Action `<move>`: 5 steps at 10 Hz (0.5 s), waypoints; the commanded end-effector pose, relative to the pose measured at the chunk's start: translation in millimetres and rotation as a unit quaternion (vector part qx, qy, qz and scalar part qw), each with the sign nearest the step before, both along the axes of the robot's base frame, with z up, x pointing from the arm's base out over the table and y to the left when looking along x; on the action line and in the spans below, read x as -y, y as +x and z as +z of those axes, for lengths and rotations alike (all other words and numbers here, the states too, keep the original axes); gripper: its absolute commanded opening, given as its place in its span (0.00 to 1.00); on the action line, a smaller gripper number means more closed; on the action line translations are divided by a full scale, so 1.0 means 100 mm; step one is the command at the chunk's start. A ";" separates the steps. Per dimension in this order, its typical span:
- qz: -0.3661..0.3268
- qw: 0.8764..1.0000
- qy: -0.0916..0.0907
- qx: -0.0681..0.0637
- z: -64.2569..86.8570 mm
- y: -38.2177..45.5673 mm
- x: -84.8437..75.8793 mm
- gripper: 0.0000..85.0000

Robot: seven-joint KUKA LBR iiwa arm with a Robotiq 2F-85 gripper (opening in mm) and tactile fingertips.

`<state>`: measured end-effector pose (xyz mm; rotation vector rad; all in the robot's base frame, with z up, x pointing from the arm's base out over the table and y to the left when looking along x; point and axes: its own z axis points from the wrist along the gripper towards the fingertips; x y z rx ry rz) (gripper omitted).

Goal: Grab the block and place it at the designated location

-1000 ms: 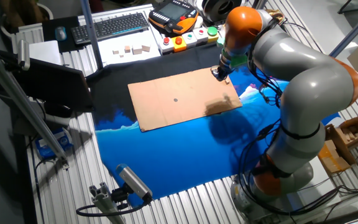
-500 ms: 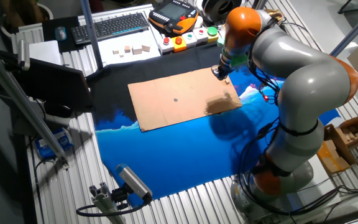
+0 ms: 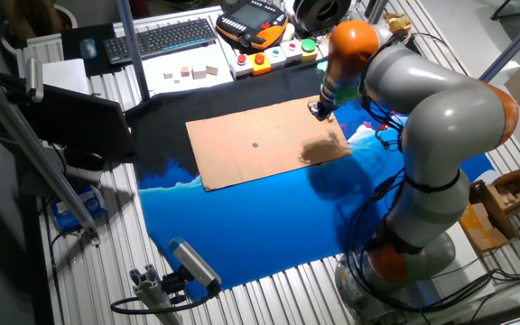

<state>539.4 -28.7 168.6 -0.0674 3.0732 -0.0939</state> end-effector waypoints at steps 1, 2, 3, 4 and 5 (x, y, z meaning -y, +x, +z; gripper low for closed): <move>-0.003 1.000 -0.003 0.000 -0.03 0.010 0.01 0.01; -0.013 1.000 0.002 -0.004 -0.09 0.024 0.05 0.01; -0.021 1.000 0.006 -0.008 -0.16 0.017 0.09 0.01; -0.026 1.000 0.005 -0.007 -0.25 0.022 0.14 0.01; -0.028 1.000 0.011 0.000 -0.35 0.028 0.23 0.01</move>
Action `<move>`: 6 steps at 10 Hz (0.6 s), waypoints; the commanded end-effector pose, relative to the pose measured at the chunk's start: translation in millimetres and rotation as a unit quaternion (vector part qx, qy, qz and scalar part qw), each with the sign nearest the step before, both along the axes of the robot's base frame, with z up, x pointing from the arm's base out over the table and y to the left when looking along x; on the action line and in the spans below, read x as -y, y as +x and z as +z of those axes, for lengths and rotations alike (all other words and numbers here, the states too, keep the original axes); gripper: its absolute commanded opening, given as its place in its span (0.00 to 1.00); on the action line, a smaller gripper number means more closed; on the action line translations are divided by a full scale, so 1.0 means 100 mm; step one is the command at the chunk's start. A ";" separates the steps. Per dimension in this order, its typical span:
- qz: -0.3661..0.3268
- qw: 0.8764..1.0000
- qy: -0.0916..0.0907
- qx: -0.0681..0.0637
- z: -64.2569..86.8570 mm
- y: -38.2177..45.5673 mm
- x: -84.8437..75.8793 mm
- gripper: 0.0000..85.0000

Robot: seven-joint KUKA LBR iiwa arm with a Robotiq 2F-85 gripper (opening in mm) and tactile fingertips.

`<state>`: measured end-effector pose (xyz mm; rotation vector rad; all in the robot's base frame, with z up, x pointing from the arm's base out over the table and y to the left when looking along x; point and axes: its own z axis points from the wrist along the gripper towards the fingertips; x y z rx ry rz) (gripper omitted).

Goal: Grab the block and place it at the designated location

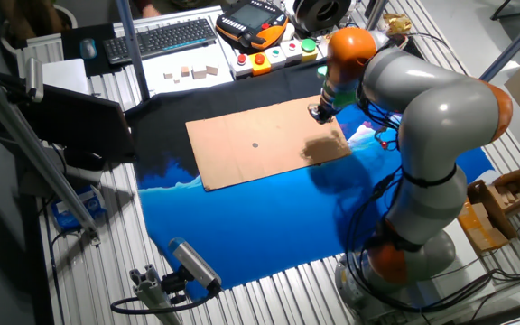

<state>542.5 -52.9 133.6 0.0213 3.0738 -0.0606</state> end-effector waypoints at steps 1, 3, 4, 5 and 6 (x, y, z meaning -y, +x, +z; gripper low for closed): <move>0.000 1.000 0.002 0.002 -0.07 0.003 0.07 0.01; -0.001 1.000 0.006 0.001 -0.16 -0.012 0.21 0.01; -0.001 1.000 0.009 0.001 -0.18 -0.023 0.27 0.01; 0.000 1.000 0.022 0.001 -0.20 -0.034 0.35 0.01; 0.002 1.000 0.022 -0.001 -0.21 -0.030 0.38 0.01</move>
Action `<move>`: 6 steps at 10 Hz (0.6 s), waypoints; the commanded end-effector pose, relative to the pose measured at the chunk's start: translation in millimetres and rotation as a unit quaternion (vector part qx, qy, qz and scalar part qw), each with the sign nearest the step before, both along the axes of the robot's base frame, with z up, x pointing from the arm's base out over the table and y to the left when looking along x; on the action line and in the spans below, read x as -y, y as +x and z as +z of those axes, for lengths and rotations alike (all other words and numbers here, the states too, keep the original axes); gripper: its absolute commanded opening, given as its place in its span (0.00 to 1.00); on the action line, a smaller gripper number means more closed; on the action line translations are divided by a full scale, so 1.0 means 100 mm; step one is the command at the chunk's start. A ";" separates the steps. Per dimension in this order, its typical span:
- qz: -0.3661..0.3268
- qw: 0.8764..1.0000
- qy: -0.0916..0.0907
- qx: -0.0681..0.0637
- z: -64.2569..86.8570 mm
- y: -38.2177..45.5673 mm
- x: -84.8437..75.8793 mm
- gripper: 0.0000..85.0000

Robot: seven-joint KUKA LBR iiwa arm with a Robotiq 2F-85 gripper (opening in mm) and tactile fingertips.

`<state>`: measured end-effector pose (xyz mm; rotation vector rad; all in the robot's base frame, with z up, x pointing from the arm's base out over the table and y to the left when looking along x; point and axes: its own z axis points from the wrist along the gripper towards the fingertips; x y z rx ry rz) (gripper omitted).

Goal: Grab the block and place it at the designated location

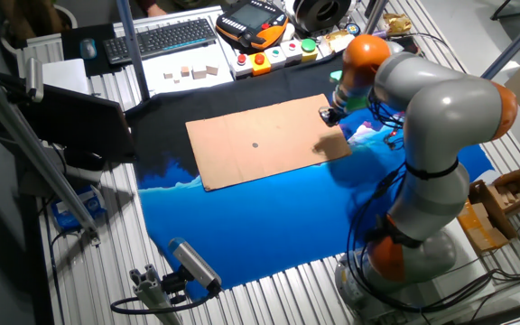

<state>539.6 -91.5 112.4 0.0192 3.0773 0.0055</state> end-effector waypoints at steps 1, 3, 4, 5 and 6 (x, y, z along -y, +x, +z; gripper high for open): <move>0.001 1.000 -0.008 -0.003 -0.01 0.008 0.00 0.01; 0.001 1.000 -0.013 -0.004 -0.06 0.038 0.00 0.01; 0.002 1.000 -0.015 -0.004 -0.08 0.055 0.01 0.01; 0.005 1.000 -0.011 -0.004 -0.10 0.074 0.05 0.01; 0.009 1.000 0.000 -0.007 -0.10 0.101 0.09 0.01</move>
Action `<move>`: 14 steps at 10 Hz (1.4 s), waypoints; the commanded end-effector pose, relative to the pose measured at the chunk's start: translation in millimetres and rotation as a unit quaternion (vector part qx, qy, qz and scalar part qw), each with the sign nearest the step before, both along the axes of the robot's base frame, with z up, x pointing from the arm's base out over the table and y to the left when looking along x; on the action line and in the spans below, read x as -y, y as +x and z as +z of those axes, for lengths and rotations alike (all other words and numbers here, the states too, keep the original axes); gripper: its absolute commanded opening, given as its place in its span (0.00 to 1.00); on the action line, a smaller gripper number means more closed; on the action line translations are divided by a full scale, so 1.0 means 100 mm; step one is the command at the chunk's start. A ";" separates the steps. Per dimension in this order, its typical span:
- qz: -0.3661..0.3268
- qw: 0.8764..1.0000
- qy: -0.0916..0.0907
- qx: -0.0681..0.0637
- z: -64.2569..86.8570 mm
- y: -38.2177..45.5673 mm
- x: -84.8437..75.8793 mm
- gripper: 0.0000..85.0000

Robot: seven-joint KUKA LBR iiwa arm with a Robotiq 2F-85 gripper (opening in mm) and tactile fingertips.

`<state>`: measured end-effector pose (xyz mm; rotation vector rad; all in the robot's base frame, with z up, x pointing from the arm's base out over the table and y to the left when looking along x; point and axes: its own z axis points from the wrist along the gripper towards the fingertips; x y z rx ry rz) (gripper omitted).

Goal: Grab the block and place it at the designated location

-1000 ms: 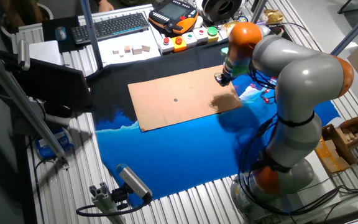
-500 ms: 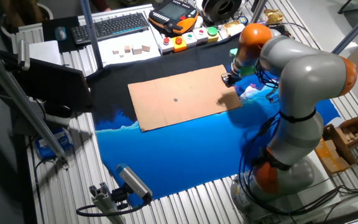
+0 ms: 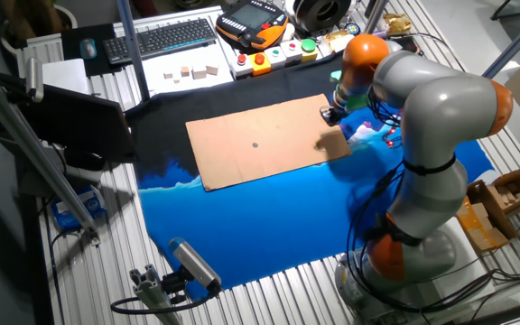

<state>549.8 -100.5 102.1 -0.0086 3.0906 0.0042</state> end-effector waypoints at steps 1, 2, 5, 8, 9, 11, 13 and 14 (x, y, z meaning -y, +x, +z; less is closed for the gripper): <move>0.001 1.000 0.002 -0.002 -0.01 0.020 0.02 0.01; 0.001 1.000 0.002 -0.002 -0.02 0.055 0.02 0.01; 0.005 1.000 0.004 -0.005 -0.03 0.157 0.04 0.01; -0.001 1.000 0.003 0.016 -0.04 0.160 0.03 0.01; -0.003 1.000 -0.001 0.018 -0.04 0.160 0.03 0.01; -0.003 1.000 0.000 0.015 -0.04 0.160 0.03 0.01; 0.012 1.000 0.002 0.006 -0.04 0.160 0.03 0.01; 0.017 1.000 0.004 0.004 -0.04 0.160 0.03 0.01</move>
